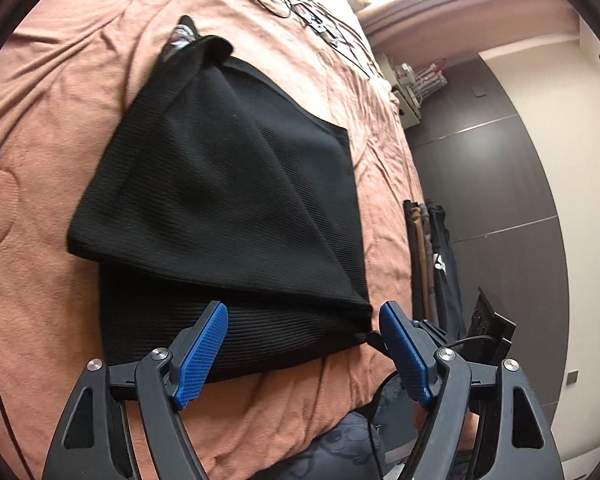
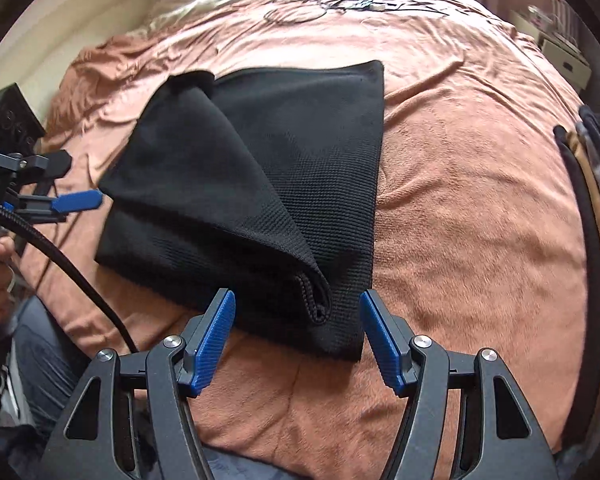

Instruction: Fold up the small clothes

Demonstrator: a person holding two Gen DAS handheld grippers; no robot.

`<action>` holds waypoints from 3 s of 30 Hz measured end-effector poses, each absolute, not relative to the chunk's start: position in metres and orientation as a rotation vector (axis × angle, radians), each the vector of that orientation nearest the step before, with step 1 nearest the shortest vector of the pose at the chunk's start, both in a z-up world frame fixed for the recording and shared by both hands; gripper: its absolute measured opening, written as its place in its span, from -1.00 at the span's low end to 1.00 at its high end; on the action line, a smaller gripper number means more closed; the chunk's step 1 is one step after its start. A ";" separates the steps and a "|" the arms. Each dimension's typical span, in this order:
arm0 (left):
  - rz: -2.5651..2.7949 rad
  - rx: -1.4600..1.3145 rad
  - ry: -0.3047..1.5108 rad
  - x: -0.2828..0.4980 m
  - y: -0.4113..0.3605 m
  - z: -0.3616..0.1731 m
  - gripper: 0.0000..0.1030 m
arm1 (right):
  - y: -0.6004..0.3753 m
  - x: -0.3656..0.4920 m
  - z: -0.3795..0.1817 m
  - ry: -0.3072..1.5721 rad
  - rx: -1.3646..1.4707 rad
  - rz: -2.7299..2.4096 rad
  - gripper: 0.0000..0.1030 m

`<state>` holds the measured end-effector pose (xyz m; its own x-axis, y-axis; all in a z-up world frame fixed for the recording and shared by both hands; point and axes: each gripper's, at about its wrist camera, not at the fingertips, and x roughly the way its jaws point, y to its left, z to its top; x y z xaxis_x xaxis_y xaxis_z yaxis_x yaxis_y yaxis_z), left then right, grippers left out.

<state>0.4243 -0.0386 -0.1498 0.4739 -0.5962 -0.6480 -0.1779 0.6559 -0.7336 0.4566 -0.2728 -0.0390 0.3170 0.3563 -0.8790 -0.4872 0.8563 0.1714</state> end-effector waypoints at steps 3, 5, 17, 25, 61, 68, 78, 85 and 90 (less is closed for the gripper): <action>-0.251 -0.860 1.079 0.417 -0.027 -0.159 0.53 | -0.260 0.462 -0.042 1.123 -0.181 0.555 0.22; -0.221 -0.869 1.085 0.412 -0.019 -0.166 0.53 | -0.251 0.463 -0.041 1.115 -0.202 0.569 0.22; -0.153 -0.908 1.141 0.396 -0.003 -0.207 0.49 | -0.207 0.475 -0.065 1.130 -0.365 0.583 0.22; -0.159 -0.910 1.138 0.394 0.002 -0.208 0.49 | -0.210 0.478 -0.060 1.068 -0.323 0.576 -0.36; -0.104 -0.829 1.117 0.396 0.012 -0.192 0.10 | -0.283 0.471 -0.047 1.036 -0.075 0.595 0.60; -0.103 -0.813 1.135 0.397 0.007 -0.197 0.10 | -0.257 0.476 -0.064 1.041 -0.247 0.572 0.56; -0.067 -0.740 1.165 0.403 -0.002 -0.200 0.07 | -0.247 0.493 -0.067 1.034 -0.240 0.563 -0.80; -0.066 -0.714 1.187 0.403 -0.005 -0.207 -0.07 | -0.271 0.495 -0.076 1.069 -0.144 0.556 -0.82; -0.077 -0.729 1.193 0.401 -0.002 -0.208 -0.14 | -0.269 0.494 -0.076 1.079 -0.147 0.553 -0.82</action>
<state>0.4014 -0.0018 -0.2083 0.3946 -0.4224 -0.8160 -0.3145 0.7724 -0.5518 0.4943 -0.2691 -0.0760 0.3517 0.3553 -0.8661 -0.4953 0.8557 0.1499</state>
